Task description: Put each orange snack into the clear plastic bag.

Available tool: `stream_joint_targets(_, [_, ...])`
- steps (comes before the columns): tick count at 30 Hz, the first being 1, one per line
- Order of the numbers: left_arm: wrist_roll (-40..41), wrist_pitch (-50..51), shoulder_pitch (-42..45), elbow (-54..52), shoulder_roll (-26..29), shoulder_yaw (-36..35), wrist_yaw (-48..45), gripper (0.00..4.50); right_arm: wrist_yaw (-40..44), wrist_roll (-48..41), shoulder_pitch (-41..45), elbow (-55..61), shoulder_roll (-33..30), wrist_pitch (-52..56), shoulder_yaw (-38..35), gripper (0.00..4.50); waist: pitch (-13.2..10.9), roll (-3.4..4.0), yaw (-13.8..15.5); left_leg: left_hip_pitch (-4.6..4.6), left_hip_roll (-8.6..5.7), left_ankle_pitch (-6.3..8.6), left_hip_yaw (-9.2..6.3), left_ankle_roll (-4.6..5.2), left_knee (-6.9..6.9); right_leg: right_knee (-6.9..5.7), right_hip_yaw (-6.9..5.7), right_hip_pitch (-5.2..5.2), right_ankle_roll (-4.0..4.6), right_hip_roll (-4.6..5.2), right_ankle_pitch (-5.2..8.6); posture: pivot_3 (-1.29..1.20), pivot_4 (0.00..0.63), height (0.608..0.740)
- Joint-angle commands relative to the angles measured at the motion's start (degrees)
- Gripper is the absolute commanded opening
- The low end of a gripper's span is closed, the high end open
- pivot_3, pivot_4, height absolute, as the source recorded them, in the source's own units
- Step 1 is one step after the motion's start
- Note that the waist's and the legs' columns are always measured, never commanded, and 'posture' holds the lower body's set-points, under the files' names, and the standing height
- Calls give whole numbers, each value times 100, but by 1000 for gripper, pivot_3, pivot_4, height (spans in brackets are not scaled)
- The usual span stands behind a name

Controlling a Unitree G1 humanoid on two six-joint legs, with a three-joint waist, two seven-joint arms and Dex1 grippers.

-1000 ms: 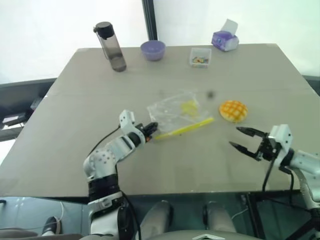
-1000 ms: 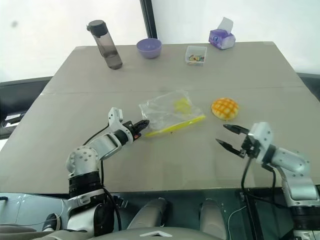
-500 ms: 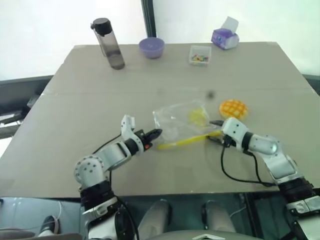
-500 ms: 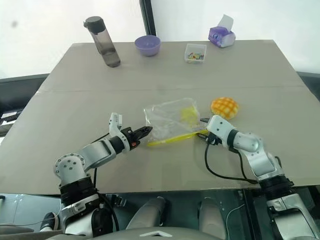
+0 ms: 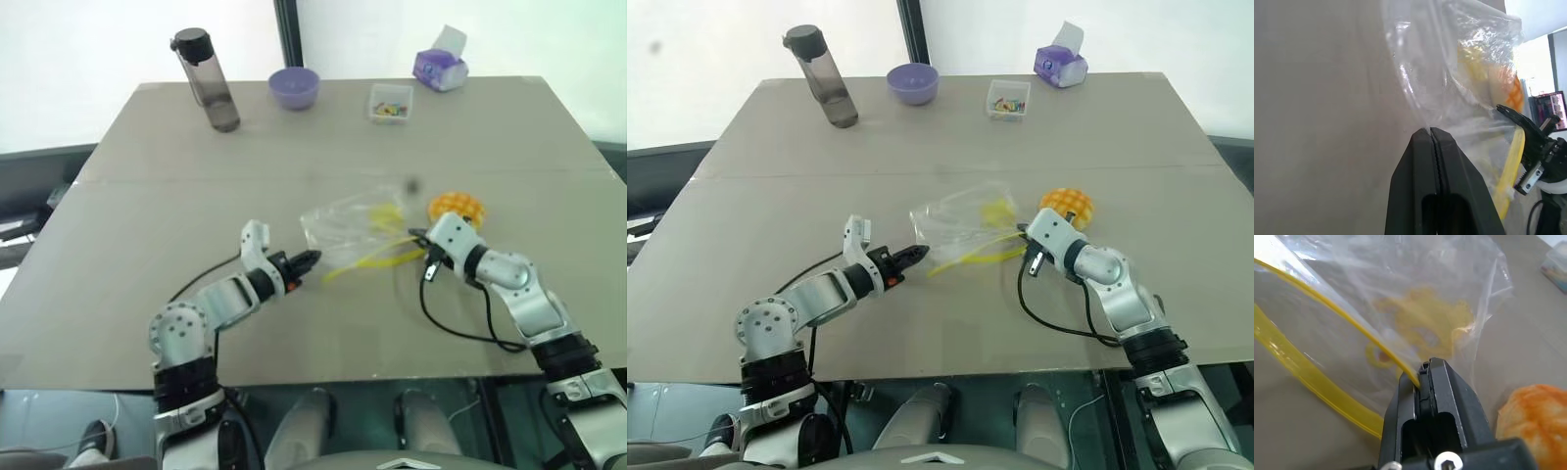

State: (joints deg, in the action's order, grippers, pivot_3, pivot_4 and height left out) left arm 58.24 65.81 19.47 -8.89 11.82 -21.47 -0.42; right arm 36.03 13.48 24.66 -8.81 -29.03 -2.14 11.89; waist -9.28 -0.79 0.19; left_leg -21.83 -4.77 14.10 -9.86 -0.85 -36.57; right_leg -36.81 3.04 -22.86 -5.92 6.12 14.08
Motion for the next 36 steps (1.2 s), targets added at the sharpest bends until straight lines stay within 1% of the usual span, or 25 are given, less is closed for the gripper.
stream_joint_targets(1, [-684,-883,125,-452,365,481,-642,1751,-122,-80,323,254,94,349,-175,0,-1,0,-38,0,0,0,0,0,1,0,0,0,0,0,0,0,150,740])
stream_joint_targets(2, [-941,-1165,149,-545,461,655,-774,2244,-174,-134,410,263,178,499,-207,0,-2,-1,-58,-2,0,0,0,0,3,1,-1,-3,0,0,0,0,150,740])
stream_joint_targets(3, [-1245,-1460,178,-660,600,867,-919,2634,-235,-101,523,249,235,584,-199,0,-3,-2,-70,-4,0,0,0,0,3,2,0,-4,0,0,0,0,150,740])
stream_joint_targets(7, [-2385,-2610,265,-1094,1124,1643,-1504,2634,-640,359,1031,8,399,732,-25,0,-4,-2,-99,-29,0,-1,7,0,3,-1,5,-37,6,1,-4,0,150,740])
stream_joint_targets(9, [-3081,-3147,291,-1266,1514,2177,-1838,2634,-759,413,1309,-171,544,790,26,0,-4,-2,-111,-37,3,-1,10,-1,8,-2,7,-50,9,0,-7,0,150,740])
stream_joint_targets(11, [-3943,-3687,346,-1464,1991,2833,-2110,2634,-907,430,1697,-456,777,911,43,0,-4,-2,-124,-46,4,-2,13,-3,14,-4,10,-65,11,-1,-8,0,150,740])
stream_joint_targets(15, [-4903,-4178,362,-1464,2397,3384,-2292,2634,-1145,662,2129,-988,887,697,189,0,-10,6,-142,-71,4,-3,15,-3,17,-4,14,-92,13,-1,-10,0,150,740])
stream_joint_targets(22, [-6259,-4849,85,-1159,2842,3655,-2335,2634,-1212,684,2321,-1346,924,359,287,0,-12,11,-195,-95,4,-3,10,-2,18,-4,9,-116,13,-2,-10,0,150,740])
stream_joint_targets(25, [-6729,-5110,71,-959,2887,3627,-2237,2634,-1147,651,2277,-1306,929,294,304,0,-13,11,-244,-95,4,-4,9,-2,17,-10,9,-116,13,-3,-10,0,150,740])
stream_joint_targets(30, [-6879,-5132,51,-668,2690,3451,-2251,2634,-1091,651,2199,-1096,981,335,332,0,-13,12,-270,-94,4,-5,9,-4,14,-21,9,-118,13,-3,-10,0,150,740])
stream_joint_targets(33, [-6939,-5257,44,-546,2623,3464,-2334,2634,-1067,655,2170,-1002,1007,386,342,0,-13,12,-276,-94,4,-6,9,-5,13,-27,9,-121,13,-5,-10,0,150,740])
stream_joint_targets(36, [-6834,-5391,50,-570,2476,3505,-2504,2634,-1044,661,2136,-915,1037,455,355,0,-13,12,-269,-94,4,-7,8,-6,9,-30,9,-121,13,-4,-10,0,150,740])
